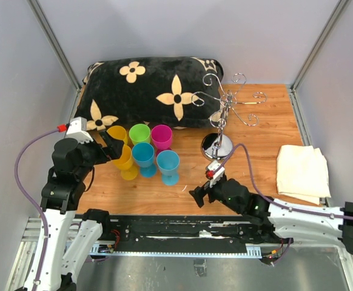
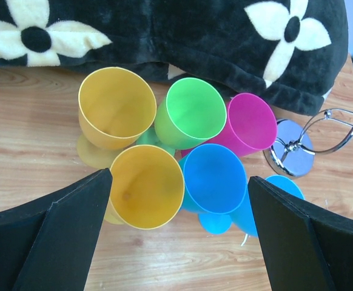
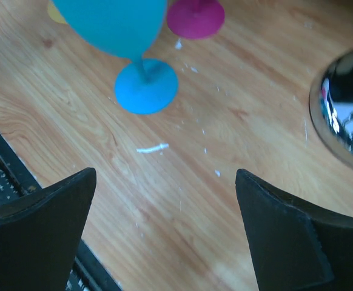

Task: Place the wine glass upside down on the wine glass rack
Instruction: Move the wine rack to the center of the board, then pick up the wine glass at the center of the board.

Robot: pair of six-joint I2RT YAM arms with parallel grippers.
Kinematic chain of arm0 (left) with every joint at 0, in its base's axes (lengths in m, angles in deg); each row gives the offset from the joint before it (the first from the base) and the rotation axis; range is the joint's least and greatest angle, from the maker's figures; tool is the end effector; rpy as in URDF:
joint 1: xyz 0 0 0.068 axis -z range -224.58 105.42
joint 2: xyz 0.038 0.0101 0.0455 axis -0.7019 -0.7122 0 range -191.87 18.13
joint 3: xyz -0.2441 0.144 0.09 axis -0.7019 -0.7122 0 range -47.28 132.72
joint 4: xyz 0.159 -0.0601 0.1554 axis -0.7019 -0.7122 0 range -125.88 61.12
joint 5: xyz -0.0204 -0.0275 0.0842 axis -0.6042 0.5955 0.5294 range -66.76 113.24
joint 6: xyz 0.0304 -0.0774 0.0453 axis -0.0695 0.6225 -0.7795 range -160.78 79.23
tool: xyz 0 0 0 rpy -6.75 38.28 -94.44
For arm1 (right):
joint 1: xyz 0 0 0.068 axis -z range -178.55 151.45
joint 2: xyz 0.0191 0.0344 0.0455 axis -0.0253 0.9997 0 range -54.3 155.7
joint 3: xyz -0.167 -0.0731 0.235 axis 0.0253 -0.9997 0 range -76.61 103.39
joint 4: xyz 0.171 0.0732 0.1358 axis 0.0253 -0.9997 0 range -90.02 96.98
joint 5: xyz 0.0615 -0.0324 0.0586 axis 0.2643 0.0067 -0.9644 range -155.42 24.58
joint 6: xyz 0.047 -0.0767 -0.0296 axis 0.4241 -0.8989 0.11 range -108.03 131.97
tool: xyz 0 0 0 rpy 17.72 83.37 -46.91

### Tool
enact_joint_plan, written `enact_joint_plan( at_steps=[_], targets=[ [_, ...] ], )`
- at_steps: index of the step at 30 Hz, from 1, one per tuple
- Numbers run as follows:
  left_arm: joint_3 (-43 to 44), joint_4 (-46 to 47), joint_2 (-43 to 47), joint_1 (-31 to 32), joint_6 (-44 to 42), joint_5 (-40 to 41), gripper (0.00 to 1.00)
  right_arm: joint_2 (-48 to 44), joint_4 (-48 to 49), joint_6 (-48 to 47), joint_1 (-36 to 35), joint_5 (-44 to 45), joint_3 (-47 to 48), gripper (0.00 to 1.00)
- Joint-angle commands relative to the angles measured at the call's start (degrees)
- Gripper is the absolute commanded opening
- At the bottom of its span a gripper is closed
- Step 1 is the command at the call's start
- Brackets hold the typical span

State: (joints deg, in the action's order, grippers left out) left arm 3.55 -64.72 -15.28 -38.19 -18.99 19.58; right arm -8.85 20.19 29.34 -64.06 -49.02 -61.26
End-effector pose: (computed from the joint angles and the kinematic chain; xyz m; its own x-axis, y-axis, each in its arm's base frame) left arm 0.1122 -0.0181 0.3430 -0.3551 -0.3329 -0.8736 0.0425 0.9277 -0.3708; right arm 0.0964 0.1533 0.2203 -0.3421 -0.0603 -0.9377 -0.6904 0.6931 0.2074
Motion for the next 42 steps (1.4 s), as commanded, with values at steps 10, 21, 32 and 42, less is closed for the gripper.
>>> enact_joint_plan(
  at_steps=[10,21,32,42],
  targets=[
    [0.21,1.83,1.27,-0.68,-0.74,-0.14,1.00,24.87,41.44,-23.50,-3.65,-1.23,3.06,0.98],
    [-0.99,3.40,3.33,-0.68,0.82,2.00,1.00,37.36,47.86,-22.58,-3.57,-1.90,6.92,0.98],
    [-3.33,4.28,4.86,-0.68,1.70,3.58,1.00,45.87,58.10,-19.70,-2.01,-1.44,8.34,0.98],
    [-3.46,4.08,4.71,-0.68,2.05,4.74,1.00,53.94,69.89,-21.49,-1.15,0.36,10.04,1.00]
  ],
)
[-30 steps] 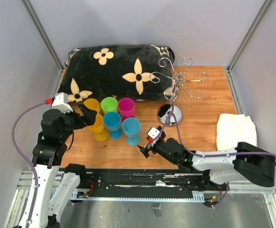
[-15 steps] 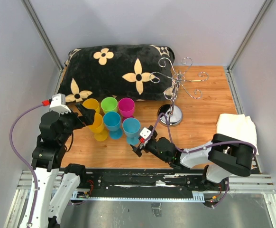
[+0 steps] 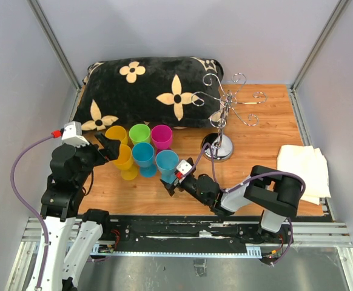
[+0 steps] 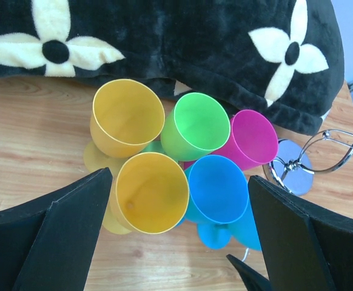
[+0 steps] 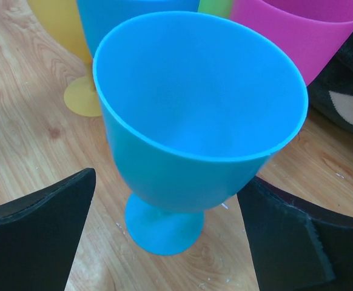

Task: Place the wine glass upside down on the wine glass rack
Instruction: Pick up the wine glass at the center of the board.

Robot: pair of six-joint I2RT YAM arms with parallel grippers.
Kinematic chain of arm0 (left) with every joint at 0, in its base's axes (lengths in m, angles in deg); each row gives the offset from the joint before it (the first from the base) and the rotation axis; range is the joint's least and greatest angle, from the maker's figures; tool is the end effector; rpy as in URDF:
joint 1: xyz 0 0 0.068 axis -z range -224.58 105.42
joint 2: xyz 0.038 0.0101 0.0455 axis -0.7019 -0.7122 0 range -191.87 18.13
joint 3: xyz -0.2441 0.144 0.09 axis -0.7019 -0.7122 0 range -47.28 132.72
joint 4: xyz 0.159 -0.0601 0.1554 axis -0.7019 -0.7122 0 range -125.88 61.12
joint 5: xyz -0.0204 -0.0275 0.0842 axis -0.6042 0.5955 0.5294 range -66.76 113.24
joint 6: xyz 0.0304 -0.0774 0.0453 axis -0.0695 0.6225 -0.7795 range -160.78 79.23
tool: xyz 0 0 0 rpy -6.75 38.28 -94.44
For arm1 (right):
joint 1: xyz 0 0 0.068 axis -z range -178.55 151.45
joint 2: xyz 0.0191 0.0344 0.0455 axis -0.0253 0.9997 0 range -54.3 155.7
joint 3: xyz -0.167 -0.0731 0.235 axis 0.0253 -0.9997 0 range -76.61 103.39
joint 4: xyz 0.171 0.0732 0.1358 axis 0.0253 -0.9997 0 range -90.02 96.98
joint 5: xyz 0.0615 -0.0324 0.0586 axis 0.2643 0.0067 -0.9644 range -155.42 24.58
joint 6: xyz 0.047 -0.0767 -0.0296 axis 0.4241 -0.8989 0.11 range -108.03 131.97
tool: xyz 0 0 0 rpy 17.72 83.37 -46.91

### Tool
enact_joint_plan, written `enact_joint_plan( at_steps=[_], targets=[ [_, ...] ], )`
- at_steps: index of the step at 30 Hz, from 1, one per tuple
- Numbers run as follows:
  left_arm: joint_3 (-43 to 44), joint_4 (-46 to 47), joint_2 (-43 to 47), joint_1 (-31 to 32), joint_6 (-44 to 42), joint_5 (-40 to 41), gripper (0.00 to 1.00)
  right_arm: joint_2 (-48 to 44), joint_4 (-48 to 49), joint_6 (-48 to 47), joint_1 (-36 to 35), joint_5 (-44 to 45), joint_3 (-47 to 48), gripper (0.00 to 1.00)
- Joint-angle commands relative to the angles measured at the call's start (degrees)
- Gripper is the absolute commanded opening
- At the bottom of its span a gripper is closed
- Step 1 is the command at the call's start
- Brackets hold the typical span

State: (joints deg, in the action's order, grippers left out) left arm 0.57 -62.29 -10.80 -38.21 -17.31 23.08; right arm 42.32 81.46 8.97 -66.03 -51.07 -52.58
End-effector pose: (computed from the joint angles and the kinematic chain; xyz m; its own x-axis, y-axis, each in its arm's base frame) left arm 0.1012 -0.0116 0.3389 -0.2733 -0.3701 -0.8879 0.0053 0.9224 -0.3861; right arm 0.1463 0.2974 0.2223 0.0545 -0.0010 -0.9985 -0.7983 0.6006 -0.0442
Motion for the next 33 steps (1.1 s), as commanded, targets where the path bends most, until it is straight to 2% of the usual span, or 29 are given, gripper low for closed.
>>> enact_joint_plan(
  at_steps=[1,8,26,33],
  targets=[
    [-0.48,1.72,0.23,-0.66,0.42,1.36,1.00,3.41,9.73,-1.36,0.89,3.11,1.37,1.00],
    [-0.65,1.85,0.00,-0.66,0.36,1.14,1.00,5.86,12.86,0.25,3.03,3.97,1.80,0.96],
    [-0.75,2.12,0.01,-0.66,-0.08,0.14,1.00,11.25,13.21,-0.98,4.79,0.86,6.47,0.95],
    [-0.83,2.21,0.18,-0.66,0.00,0.12,1.00,11.17,13.36,-2.13,4.99,0.15,7.29,0.85]
  ],
)
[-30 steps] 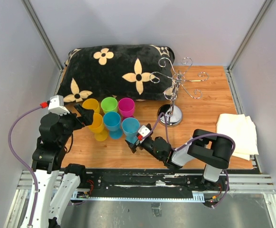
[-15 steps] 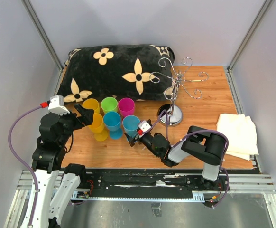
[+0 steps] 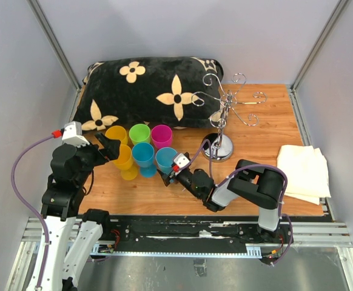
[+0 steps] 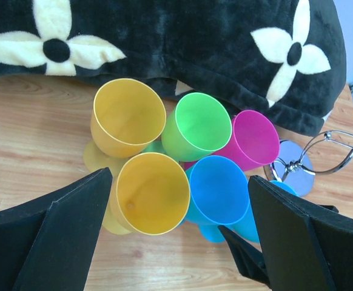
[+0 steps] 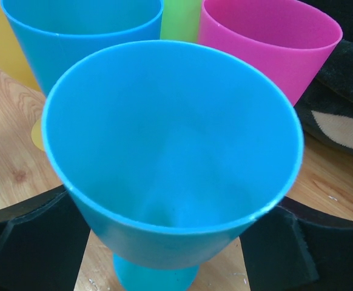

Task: Place the wine glass upside down on the wine glass rack
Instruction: Pick up the wine glass at the center of the board.

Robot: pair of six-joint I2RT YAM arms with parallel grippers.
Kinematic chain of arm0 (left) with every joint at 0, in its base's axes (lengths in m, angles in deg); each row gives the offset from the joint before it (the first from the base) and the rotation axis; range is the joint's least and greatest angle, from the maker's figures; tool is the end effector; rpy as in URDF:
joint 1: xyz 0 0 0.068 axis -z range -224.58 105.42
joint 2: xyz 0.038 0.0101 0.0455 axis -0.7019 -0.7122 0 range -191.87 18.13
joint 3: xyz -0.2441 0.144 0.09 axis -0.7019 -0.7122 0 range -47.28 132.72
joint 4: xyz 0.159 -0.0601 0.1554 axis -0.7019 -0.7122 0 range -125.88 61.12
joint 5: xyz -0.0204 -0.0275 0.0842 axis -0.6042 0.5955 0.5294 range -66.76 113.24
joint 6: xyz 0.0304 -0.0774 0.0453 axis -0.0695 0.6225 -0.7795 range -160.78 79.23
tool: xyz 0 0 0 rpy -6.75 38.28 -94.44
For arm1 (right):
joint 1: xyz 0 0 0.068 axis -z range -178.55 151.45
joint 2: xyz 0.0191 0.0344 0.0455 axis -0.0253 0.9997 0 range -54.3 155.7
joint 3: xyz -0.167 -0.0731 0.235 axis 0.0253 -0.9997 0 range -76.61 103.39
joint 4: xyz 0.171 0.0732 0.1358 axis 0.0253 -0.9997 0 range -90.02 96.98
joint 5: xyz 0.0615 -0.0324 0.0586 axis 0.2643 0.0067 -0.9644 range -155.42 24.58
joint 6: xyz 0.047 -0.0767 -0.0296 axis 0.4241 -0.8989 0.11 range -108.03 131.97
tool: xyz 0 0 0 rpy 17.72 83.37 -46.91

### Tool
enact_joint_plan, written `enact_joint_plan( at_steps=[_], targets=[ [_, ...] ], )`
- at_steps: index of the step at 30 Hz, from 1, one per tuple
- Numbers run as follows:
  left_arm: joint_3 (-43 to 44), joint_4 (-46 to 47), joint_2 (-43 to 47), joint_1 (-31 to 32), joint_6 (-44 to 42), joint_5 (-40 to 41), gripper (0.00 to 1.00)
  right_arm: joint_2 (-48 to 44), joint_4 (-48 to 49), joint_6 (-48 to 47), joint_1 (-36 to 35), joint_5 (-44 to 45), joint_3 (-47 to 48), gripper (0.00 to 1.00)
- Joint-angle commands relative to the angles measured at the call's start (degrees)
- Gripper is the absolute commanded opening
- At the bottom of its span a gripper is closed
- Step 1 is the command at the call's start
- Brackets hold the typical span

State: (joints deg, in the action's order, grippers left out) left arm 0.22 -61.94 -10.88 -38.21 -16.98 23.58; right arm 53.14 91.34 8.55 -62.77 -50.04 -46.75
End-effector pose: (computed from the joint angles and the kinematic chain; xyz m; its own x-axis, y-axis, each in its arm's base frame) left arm 0.1023 -0.0109 0.3377 -0.2711 -0.3756 -0.8862 -0.0045 0.9212 -0.3891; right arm 0.1798 0.3199 0.2145 0.0962 0.0669 -0.9931 -0.7493 0.6616 -0.0280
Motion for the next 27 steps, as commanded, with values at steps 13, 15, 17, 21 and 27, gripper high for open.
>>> enact_joint_plan(
  at_steps=[13,15,17,21,27],
  targets=[
    [-0.48,1.94,1.24,-0.66,-0.15,0.00,1.00,-3.53,3.99,-4.57,1.74,-2.05,-3.45,0.72],
    [-0.48,1.89,1.24,-0.66,-0.16,0.20,1.00,-5.17,3.98,-4.87,1.75,-2.95,-4.74,0.70],
    [-0.57,1.91,1.18,-0.66,0.21,0.97,1.00,-7.10,3.97,-4.93,1.74,-3.47,-6.36,0.68],
    [-0.41,1.99,0.98,-0.66,0.23,-0.21,1.00,-11.50,3.75,-4.69,1.65,-4.56,-10.83,0.66],
    [-0.15,0.97,2.34,-0.66,1.95,2.17,1.00,-21.95,-1.10,-5.29,1.11,-4.70,-16.32,0.64]
  ],
)
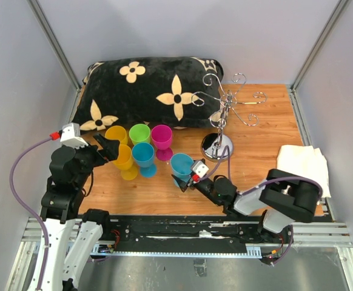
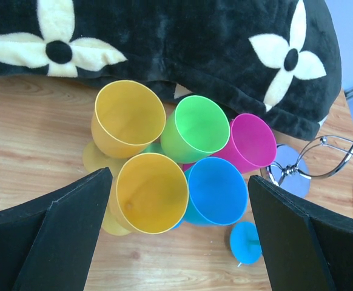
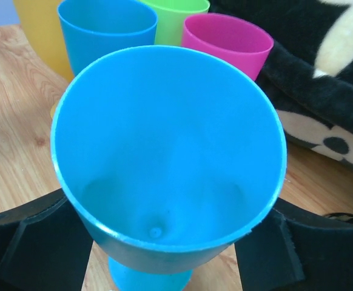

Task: Place the wine glass upside down on the wine glass rack
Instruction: Pick up the wine glass at the center of the board.

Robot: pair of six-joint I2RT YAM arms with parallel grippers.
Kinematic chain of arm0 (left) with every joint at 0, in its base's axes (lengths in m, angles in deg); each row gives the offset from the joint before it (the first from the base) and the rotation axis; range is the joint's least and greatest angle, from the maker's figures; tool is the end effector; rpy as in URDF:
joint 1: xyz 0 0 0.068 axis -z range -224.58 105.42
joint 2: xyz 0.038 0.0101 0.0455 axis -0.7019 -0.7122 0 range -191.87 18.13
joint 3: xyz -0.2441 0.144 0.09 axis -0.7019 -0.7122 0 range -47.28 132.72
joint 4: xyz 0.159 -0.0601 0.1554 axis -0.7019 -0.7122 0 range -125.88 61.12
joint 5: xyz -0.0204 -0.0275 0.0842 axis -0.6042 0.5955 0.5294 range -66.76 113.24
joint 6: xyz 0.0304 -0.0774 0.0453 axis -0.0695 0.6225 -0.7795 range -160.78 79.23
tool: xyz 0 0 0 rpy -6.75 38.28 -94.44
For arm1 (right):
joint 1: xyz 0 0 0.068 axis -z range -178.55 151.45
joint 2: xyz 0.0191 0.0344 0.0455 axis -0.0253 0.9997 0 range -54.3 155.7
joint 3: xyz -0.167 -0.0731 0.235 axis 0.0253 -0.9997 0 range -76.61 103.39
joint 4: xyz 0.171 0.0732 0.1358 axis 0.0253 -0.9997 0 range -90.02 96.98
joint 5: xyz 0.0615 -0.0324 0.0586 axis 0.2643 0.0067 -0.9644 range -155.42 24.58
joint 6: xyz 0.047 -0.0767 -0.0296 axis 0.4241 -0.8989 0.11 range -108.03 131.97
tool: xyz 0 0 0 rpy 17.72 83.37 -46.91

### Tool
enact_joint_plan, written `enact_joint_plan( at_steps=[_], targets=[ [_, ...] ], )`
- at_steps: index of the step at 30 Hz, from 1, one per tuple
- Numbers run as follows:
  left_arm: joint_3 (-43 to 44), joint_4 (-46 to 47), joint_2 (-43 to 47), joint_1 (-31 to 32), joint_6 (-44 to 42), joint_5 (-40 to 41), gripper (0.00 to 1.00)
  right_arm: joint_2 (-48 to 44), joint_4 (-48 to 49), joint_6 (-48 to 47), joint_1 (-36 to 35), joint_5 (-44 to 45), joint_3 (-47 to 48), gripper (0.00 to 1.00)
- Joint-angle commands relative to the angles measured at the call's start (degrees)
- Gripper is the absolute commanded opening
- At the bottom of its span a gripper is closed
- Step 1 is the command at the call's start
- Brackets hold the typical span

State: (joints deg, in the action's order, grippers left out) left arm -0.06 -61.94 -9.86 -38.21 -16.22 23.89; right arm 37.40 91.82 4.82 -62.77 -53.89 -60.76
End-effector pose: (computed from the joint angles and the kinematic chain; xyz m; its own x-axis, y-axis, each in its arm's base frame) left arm 0.0988 -0.0101 0.3375 -0.2576 -0.3893 -0.8844 -0.0077 0.9160 -0.4010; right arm 0.1435 0.2577 0.2371 0.1666 0.0644 -0.9839 -0.7818 0.6167 -0.0920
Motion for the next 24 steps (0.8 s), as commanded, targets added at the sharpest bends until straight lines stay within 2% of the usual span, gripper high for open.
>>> enact_joint_plan(
  at_steps=[1,8,10,16,24],
  targets=[
    [0.34,0.76,1.43,-0.66,1.46,2.09,1.00,-8.97,-4.10,-1.81,1.00,-0.63,-2.62,0.63],
    [1.60,-0.67,-1.17,-0.66,3.56,-3.41,1.00,-33.77,-38.52,-2.12,0.77,0.31,1.19,0.63],
    [1.80,0.20,-1.51,-0.66,4.44,-6.21,1.00,-39.13,-44.54,-2.11,0.77,0.48,1.95,0.60],
    [2.72,3.59,-2.62,-0.66,8.66,-14.60,0.95,-51.00,-50.76,-1.95,0.77,0.78,1.35,0.55],
    [4.42,7.19,-3.27,-0.53,16.08,-20.81,0.95,-57.46,-51.88,0.20,0.73,-1.09,2.61,0.47]
  ],
)
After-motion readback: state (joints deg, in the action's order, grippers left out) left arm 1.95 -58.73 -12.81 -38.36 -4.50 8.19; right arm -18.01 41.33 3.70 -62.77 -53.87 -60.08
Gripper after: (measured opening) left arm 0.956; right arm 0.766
